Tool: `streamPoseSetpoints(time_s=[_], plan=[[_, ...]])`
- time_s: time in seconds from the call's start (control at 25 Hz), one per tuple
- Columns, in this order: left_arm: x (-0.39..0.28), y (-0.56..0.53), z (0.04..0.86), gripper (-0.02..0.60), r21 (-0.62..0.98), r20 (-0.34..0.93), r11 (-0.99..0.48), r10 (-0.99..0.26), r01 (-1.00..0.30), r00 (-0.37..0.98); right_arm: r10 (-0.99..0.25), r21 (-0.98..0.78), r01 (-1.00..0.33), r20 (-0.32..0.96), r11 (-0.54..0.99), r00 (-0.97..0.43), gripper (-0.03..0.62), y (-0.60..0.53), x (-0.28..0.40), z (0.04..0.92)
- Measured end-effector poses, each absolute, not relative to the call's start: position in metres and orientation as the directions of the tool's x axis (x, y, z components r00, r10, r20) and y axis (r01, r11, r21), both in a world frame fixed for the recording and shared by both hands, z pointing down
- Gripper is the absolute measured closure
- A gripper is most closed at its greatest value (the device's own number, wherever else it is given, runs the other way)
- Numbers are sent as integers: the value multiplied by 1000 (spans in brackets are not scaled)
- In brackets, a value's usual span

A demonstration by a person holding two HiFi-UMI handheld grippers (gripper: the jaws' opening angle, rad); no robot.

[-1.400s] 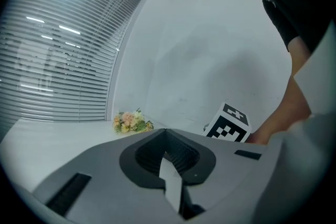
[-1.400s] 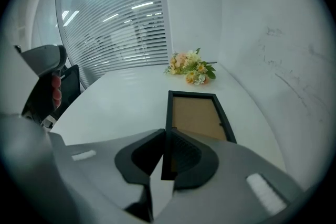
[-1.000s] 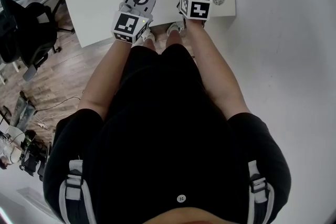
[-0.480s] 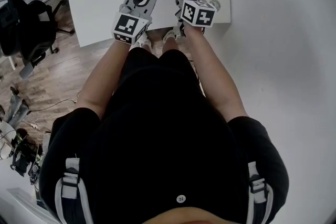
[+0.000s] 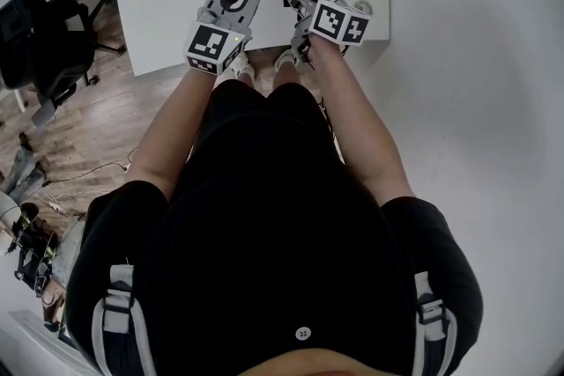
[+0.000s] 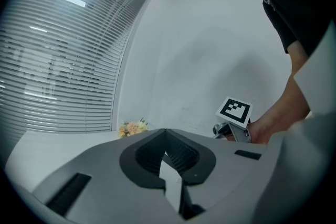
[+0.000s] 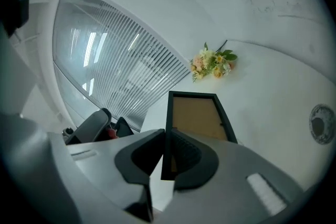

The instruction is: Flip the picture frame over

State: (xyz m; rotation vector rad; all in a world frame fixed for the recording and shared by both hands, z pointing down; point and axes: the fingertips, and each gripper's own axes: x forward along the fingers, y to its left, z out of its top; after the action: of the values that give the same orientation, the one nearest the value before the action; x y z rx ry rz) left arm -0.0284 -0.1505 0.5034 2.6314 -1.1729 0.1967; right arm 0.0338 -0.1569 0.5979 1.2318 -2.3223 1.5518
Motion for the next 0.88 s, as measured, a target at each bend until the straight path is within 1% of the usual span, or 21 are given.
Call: streamPoseSetpoints(time_s=[0.2, 0.44, 0.68, 0.88], plan=[[-28, -150, 507, 575, 179, 225, -638, -715, -749, 662, -582, -874, -468, 313, 133, -750, 543, -158, 27, 587], [-32, -153, 512, 575, 187, 230, -628, -719, -755, 655, -593, -965, -243, 139, 98, -793, 543, -161, 31, 585], [-35, -153, 518, 575, 192, 228, -622, -724, -759, 651, -582, -997, -58, 19, 49, -813, 543, -159, 33, 595], [-35, -153, 522, 575, 200, 235, -620, -722, -759, 651, -549, -1000, 9, -19, 21, -836, 543, -153, 29, 605]])
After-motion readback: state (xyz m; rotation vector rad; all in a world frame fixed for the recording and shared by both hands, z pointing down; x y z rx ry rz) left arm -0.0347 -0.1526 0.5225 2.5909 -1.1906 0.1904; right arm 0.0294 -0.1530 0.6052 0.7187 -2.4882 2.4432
